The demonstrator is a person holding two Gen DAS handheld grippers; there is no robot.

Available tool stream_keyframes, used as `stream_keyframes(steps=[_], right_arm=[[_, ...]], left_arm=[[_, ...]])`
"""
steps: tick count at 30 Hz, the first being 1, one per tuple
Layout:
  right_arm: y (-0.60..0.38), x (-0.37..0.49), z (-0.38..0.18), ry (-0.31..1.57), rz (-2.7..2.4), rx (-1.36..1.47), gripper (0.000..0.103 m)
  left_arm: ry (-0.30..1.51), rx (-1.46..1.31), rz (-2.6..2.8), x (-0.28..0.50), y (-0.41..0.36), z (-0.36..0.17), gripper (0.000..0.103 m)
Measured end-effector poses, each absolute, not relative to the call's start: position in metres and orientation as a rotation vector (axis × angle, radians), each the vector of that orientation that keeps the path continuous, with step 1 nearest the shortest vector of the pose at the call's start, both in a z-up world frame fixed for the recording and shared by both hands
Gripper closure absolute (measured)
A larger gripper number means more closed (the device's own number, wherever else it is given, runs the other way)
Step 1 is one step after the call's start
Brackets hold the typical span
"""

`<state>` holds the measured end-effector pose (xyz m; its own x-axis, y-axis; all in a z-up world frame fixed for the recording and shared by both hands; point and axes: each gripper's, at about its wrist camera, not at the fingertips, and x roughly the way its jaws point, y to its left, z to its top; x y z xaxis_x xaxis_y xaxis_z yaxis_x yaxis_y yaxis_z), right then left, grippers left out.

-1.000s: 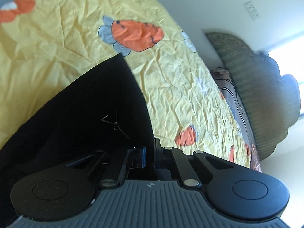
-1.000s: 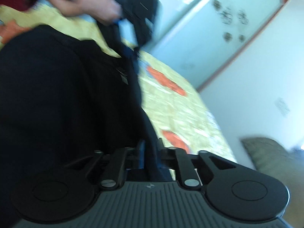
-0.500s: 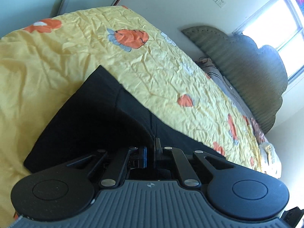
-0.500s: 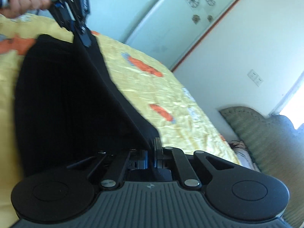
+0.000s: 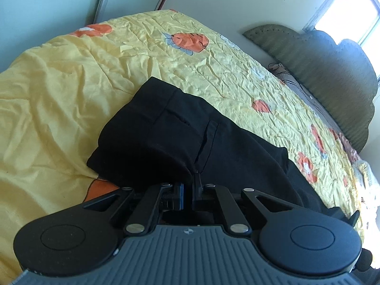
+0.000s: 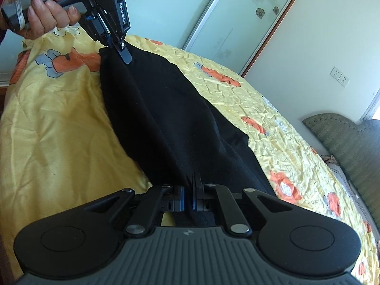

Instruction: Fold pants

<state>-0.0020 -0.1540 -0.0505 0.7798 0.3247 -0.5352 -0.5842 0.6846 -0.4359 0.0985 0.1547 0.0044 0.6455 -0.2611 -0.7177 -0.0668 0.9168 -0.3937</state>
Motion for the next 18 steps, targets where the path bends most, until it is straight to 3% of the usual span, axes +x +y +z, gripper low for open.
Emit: stream_keyframes(steps=[2,4,6,10,16,18], right_arm=[[-0.154,0.0,-0.059,0.471,0.528,-0.615,0.097],[-0.154,0.0,-0.064,0.473,0.515,-0.597,0.097],[-0.153,-0.005,-0.062,0.469,0.497,-0.608,0.093],[-0.178,-0.021,-0.048,0.503,0.544,-0.54,0.083],[-0.278,-0.021,-0.036,0.558,0.378,-0.054,0.055],[-0.302,-0.018,-0.05,0.666,0.344,0.033,0.058]], left_arm=[[0.892,-0.368,-0.096,0.102,0.149,-0.003,0.096],[0.904,-0.378,-0.073,0.103,0.15,-0.008,0.078],[0.906,-0.379,-0.065,0.101,0.151,-0.003,0.07],[0.889,-0.318,0.013,0.091,0.155,0.016,0.068],[0.786,-0.153,0.091,0.078,0.122,0.051,0.065],[0.76,-0.131,-0.006,0.08,0.095,0.058,0.06]])
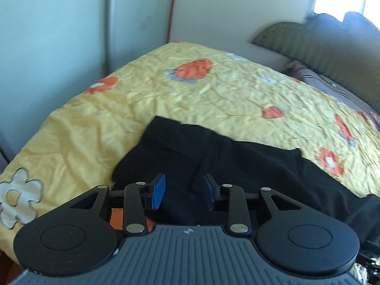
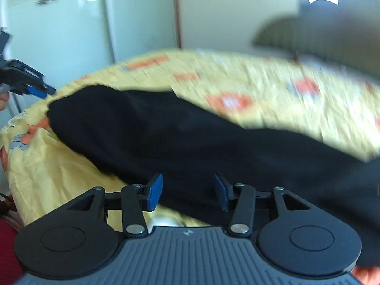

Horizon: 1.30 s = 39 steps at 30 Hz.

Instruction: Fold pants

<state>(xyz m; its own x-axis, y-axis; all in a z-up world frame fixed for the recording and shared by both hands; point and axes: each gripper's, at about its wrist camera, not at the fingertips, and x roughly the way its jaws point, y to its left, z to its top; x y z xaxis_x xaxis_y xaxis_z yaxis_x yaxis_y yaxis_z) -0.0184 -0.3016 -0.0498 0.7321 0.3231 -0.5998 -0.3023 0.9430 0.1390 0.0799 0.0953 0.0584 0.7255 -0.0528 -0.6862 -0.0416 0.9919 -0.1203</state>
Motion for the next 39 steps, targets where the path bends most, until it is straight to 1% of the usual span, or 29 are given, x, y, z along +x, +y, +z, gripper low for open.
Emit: stream_keyframes(steps=[1,3,4,5,7,9,12,15,17,18,19,20,22,25,27,28,30,32,36,38,39], right_arm=[[-0.312,-0.024,-0.051,0.652,0.347,0.062,0.058],[-0.341,-0.038,-0.042,0.567,0.282,0.169,0.057],[-0.36,-0.041,-0.038,0.524,0.218,0.242,0.05],[-0.381,-0.044,-0.035,0.481,0.144,0.324,0.036],[-0.425,-0.045,-0.033,0.415,0.004,0.496,0.026],[-0.471,-0.041,-0.038,0.35,-0.066,0.641,0.026],[-0.525,-0.028,-0.052,0.326,-0.199,0.822,0.026],[-0.562,-0.02,-0.077,0.373,-0.283,1.019,0.026],[-0.568,-0.014,-0.094,0.425,-0.245,1.137,0.027],[-0.567,-0.01,-0.095,0.439,-0.239,1.134,0.027],[-0.563,-0.005,-0.09,0.46,-0.245,1.11,0.021],[-0.563,0.002,-0.084,0.483,-0.244,1.113,0.019],[-0.566,0.017,-0.074,0.473,-0.219,1.172,0.019],[-0.565,0.044,-0.046,0.385,-0.059,1.21,0.019],[-0.558,0.056,-0.02,0.324,0.018,1.124,0.019],[-0.555,0.061,-0.007,0.303,0.008,1.035,0.019],[-0.552,0.063,0.005,0.318,-0.102,0.888,0.019],[-0.556,0.06,-0.002,0.339,-0.209,0.829,0.018],[-0.558,0.062,-0.038,0.41,-0.099,0.94,0.018],[-0.547,0.077,-0.043,0.47,-0.108,0.874,0.018],[-0.538,0.084,-0.04,0.504,-0.139,0.793,0.018]], left_arm=[[0.754,-0.116,-0.064,0.082,0.081,0.06,0.054],[0.752,-0.061,-0.176,0.086,0.042,0.058,0.052],[0.751,-0.024,-0.238,0.086,0.02,0.055,0.052],[0.747,0.01,-0.295,0.084,0.0,0.05,0.052],[0.732,0.079,-0.416,0.076,-0.043,0.04,0.052],[0.723,0.139,-0.514,0.068,-0.079,0.025,0.05],[0.724,0.216,-0.591,0.058,-0.119,-0.004,0.049],[0.732,0.297,-0.567,0.054,-0.138,-0.032,0.049],[0.714,0.291,-0.552,0.054,-0.137,-0.041,0.045],[0.697,0.284,-0.551,0.053,-0.135,-0.043,0.042],[0.69,0.285,-0.551,0.054,-0.134,-0.043,0.04],[0.685,0.282,-0.55,0.054,-0.133,-0.044,0.039],[0.67,0.278,-0.544,0.055,-0.134,-0.043,0.035],[0.633,0.286,-0.531,0.051,-0.134,-0.047,0.032],[0.616,0.293,-0.522,0.05,-0.136,-0.048,0.03],[0.613,0.291,-0.52,0.05,-0.136,-0.048,0.029],[0.616,0.274,-0.52,0.052,-0.134,-0.049,0.027],[0.621,0.256,-0.521,0.054,-0.132,-0.049,0.026],[0.613,0.26,-0.519,0.054,-0.133,-0.05,0.024],[0.613,0.257,-0.519,0.053,-0.133,-0.05,0.024],[0.613,0.255,-0.52,0.053,-0.133,-0.05,0.023]])
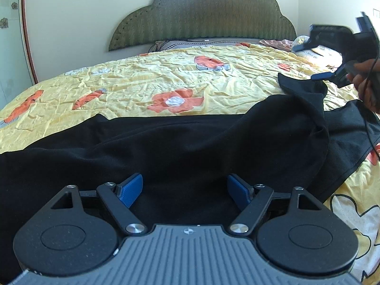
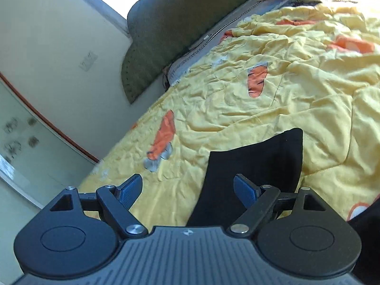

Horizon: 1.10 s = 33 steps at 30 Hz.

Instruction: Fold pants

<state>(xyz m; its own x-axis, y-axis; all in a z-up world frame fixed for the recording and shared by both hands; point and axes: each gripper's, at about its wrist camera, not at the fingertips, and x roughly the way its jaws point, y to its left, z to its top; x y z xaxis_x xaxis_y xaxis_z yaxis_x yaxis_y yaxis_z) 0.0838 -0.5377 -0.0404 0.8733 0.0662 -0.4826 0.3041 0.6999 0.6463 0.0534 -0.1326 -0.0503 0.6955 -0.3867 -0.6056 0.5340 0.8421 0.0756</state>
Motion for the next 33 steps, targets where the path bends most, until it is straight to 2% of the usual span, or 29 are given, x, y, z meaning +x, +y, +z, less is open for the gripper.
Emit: stream_keyframes(steps=[4,7,8,9,10,13,19,24,28,31,33], right_arm=[[-0.491,0.132,-0.039,0.632,-0.296,0.353,0.018],[-0.47,0.166,-0.053,0.693,-0.355,0.199,0.02],[-0.467,0.172,-0.058,0.708,-0.359,0.181,0.025],[-0.468,0.177,-0.064,0.719,-0.364,0.169,0.039],[-0.47,0.179,-0.067,0.726,-0.37,0.173,0.071],[-0.485,0.166,-0.064,0.679,-0.386,0.247,0.097],[-0.52,0.074,-0.031,0.449,-0.397,0.508,0.098],[-0.551,-0.03,-0.027,0.312,-0.449,0.748,0.098],[-0.561,-0.087,-0.046,0.309,-0.468,0.876,0.097],[-0.569,-0.092,-0.068,0.367,-0.414,0.974,0.095],[-0.573,-0.086,-0.084,0.377,-0.392,1.079,0.086]], left_arm=[[0.612,0.25,-0.522,0.053,-0.132,-0.051,0.023],[0.612,0.245,-0.526,0.053,-0.131,-0.051,0.022],[0.612,0.244,-0.528,0.053,-0.131,-0.051,0.022],[0.612,0.242,-0.529,0.053,-0.13,-0.051,0.022],[0.612,0.24,-0.53,0.053,-0.13,-0.051,0.021],[0.614,0.233,-0.536,0.054,-0.129,-0.051,0.02],[0.615,0.231,-0.541,0.054,-0.129,-0.051,0.019],[0.615,0.239,-0.537,0.053,-0.131,-0.051,0.019],[0.615,0.245,-0.535,0.053,-0.132,-0.051,0.018],[0.615,0.251,-0.534,0.053,-0.133,-0.051,0.017],[0.614,0.255,-0.531,0.053,-0.133,-0.051,0.017]])
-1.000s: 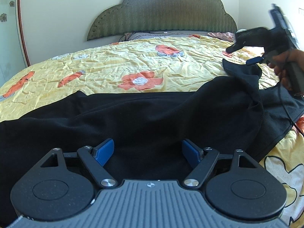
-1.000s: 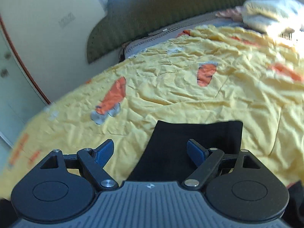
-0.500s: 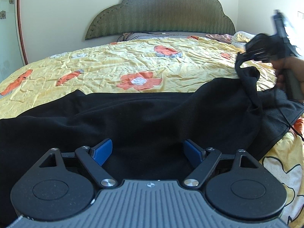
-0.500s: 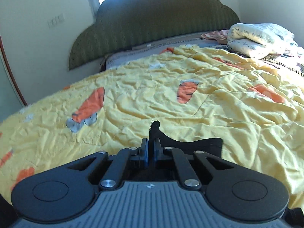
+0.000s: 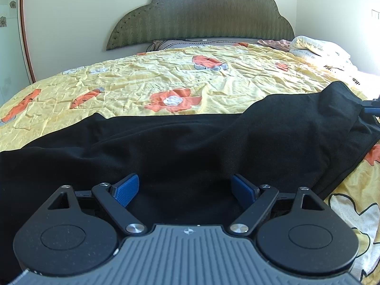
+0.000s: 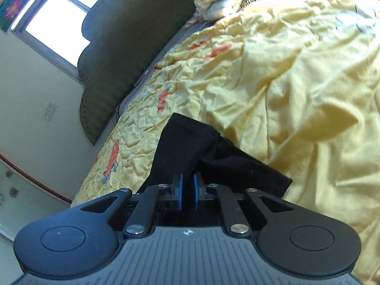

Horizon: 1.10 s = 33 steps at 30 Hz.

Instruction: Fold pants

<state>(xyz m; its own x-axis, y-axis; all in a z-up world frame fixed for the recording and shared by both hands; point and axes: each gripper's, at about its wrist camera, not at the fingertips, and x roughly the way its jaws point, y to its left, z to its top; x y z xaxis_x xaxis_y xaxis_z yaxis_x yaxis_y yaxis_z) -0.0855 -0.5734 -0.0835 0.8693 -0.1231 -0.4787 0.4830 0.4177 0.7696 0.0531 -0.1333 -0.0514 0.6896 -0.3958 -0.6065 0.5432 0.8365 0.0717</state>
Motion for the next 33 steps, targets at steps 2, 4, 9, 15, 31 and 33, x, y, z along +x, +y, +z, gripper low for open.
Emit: stream_keyframes(steps=[2,4,9,15,31,33], right_arm=[[-0.577,-0.081,-0.094,0.367,-0.377,1.146,0.044],[-0.575,-0.079,-0.099,0.296,-0.332,1.174,0.028],[-0.584,-0.057,-0.099,0.24,-0.297,1.163,0.064],[-0.573,-0.066,-0.042,0.118,-0.301,1.005,0.1],[-0.556,-0.136,-0.053,0.278,-0.794,0.791,0.083],[-0.532,-0.12,-0.033,0.252,-0.687,0.621,0.083]], left_arm=[[0.615,0.254,-0.528,0.053,-0.133,-0.052,0.016],[0.615,0.253,-0.527,0.053,-0.133,-0.052,0.015],[0.615,0.259,-0.519,0.053,-0.134,-0.051,0.014],[0.619,0.247,-0.524,0.052,-0.131,-0.049,0.014],[0.673,0.216,-0.568,0.053,-0.118,-0.038,0.018],[0.671,0.205,-0.567,0.053,-0.116,-0.028,0.02]])
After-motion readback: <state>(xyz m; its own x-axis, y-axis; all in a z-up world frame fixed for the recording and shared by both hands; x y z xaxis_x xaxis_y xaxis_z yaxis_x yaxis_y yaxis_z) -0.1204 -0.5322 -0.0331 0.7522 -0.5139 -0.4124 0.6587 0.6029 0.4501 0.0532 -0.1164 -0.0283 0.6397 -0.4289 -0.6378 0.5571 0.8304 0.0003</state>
